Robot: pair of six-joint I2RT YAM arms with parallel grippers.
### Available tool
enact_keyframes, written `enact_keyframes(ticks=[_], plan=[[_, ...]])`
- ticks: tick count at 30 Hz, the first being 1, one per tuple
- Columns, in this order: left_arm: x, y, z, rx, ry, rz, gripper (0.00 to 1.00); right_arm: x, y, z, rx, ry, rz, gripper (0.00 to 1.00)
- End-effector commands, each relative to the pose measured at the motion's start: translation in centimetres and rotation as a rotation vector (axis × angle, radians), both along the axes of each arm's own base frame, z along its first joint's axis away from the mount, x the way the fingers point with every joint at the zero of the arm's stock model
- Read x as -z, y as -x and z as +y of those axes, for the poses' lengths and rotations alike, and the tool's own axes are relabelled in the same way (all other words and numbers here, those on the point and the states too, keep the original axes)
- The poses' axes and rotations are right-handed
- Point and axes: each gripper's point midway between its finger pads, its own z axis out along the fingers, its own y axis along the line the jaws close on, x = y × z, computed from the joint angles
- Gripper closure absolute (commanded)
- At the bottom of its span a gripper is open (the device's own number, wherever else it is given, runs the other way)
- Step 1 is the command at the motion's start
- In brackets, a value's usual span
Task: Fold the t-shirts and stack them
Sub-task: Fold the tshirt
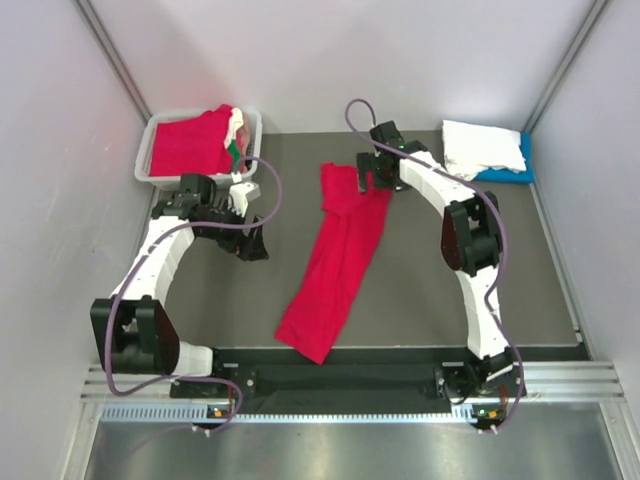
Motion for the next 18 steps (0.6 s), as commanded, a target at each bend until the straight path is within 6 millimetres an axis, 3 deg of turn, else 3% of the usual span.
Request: enact_keyframes(ticks=[1,8,18], plan=[[-0.7,1.0,-0.2,0.041,0.022,-0.017,0.1,-1.8,-1.2,1.7,-0.014,-0.034,-0.035,0.0],[-1.0,0.4,-0.2,0.032,0.037,-0.002,0.1,1.1,-1.2,3.4,-0.03,-0.081,0.03,0.0],[-0.6,-0.2,0.9,-0.018,0.049,0.023,0.1,0.8,-2.3,4.3,-0.063,-0.091,0.017,0.0]])
